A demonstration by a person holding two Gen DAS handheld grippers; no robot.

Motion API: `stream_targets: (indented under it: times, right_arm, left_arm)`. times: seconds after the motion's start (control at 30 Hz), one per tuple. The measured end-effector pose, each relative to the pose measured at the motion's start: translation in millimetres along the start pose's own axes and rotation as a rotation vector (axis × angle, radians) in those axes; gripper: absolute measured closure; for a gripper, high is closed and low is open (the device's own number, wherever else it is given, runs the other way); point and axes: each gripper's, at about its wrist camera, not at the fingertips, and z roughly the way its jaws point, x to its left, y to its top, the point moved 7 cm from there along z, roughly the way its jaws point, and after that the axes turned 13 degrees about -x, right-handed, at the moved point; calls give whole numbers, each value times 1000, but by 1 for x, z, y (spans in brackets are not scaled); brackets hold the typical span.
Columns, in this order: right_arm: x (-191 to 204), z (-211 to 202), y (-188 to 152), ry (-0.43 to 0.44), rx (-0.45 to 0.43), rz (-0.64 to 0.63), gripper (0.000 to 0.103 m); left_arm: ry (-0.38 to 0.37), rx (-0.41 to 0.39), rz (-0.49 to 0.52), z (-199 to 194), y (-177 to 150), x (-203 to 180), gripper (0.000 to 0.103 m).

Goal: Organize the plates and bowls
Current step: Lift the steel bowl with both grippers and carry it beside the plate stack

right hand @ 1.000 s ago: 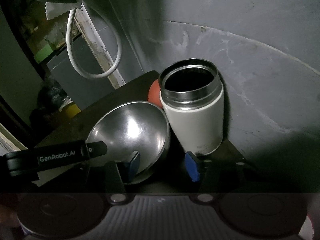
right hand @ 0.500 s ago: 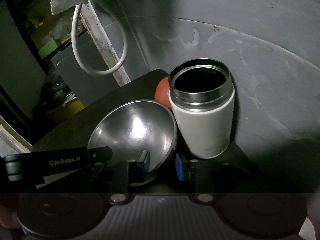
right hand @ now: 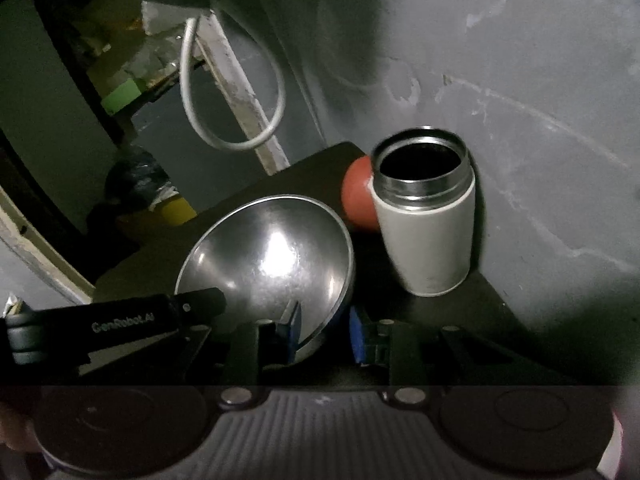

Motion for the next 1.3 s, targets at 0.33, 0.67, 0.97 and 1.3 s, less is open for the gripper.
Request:
stream_targets:
  times: [0.33, 0.67, 0.97, 1.3]
  right_arm:
    - [6, -69, 2, 22, -35, -23, 74]
    - [-5, -137, -13, 24, -54, -3, 74]
    - [-34, -190, -59, 9, 24, 35, 74]
    - [-78, -234, -113, -55, 146, 92, 74]
  left_arm:
    - [-25, -33, 13, -66, -7, -27, 84]
    - [-58, -32, 29, -124, -33, -58, 84]
    - [-132, 33, 65, -153, -82, -87, 84]
    - [-215, 193, 148, -159, -148, -121, 84]
